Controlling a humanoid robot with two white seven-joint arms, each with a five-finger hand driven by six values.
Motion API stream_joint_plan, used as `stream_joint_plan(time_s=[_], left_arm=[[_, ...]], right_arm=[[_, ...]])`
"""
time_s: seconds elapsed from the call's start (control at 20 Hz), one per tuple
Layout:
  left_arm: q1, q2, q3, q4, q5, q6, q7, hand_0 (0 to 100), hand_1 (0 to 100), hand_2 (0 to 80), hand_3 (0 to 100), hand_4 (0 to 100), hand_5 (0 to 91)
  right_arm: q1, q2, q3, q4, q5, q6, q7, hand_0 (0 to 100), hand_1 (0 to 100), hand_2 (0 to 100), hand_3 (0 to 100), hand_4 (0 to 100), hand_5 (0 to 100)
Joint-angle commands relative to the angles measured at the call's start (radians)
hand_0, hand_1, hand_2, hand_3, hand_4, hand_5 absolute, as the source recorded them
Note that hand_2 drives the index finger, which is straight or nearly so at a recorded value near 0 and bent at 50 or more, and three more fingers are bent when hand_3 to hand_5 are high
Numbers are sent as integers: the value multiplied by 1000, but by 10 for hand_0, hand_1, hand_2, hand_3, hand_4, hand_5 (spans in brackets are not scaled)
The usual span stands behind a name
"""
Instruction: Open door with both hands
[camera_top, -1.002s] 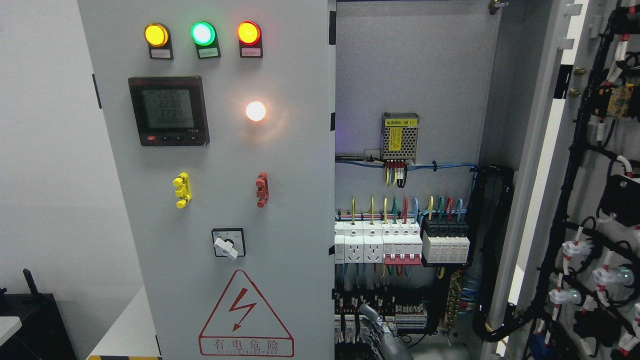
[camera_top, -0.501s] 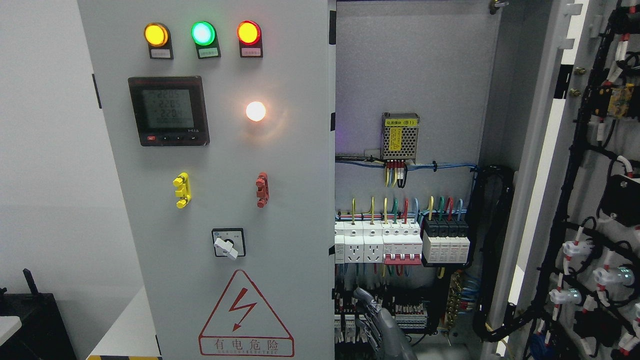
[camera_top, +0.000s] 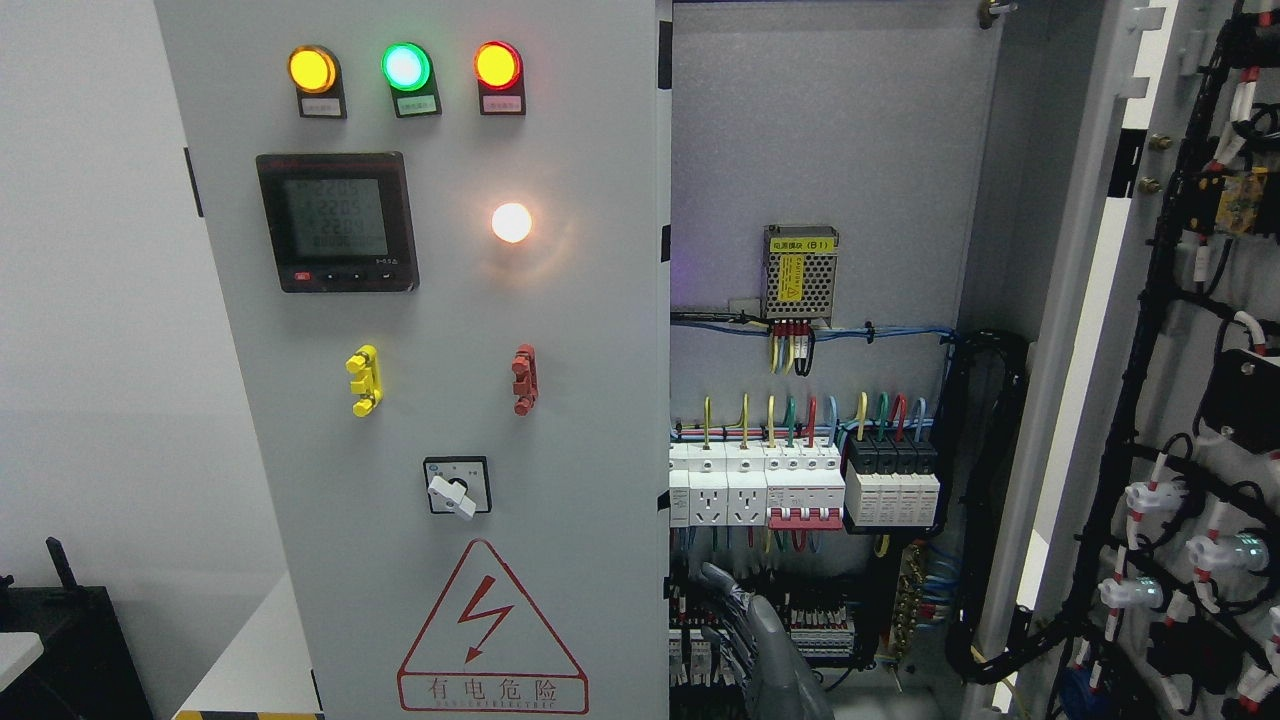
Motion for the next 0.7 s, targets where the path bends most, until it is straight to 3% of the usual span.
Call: stream_joint_plan(time_s=[0.0,0.15,0.55,0.65], left_arm=[[0,0,0,0,0,1,0,0,0,0,0,30,0],[0,0,0,0,0,1,0,0,0,0,0,30,0],[0,0,0,0,0,1,0,0,0,0,0,29,0],[0,0,0,0,0,1,0,0,0,0,0,29,0]], right_arm=[[-21,-36,27,33,-38,0,2,0,0,0,0,0,0],[-21,-36,30,24,-44,0,54,0,0,0,0,0,0],[-50,-42,36,27,-58,4,59,0,0,0,0,0,0],[-55,-59,38,28,-64,4,59,0,0,0,0,0,0]])
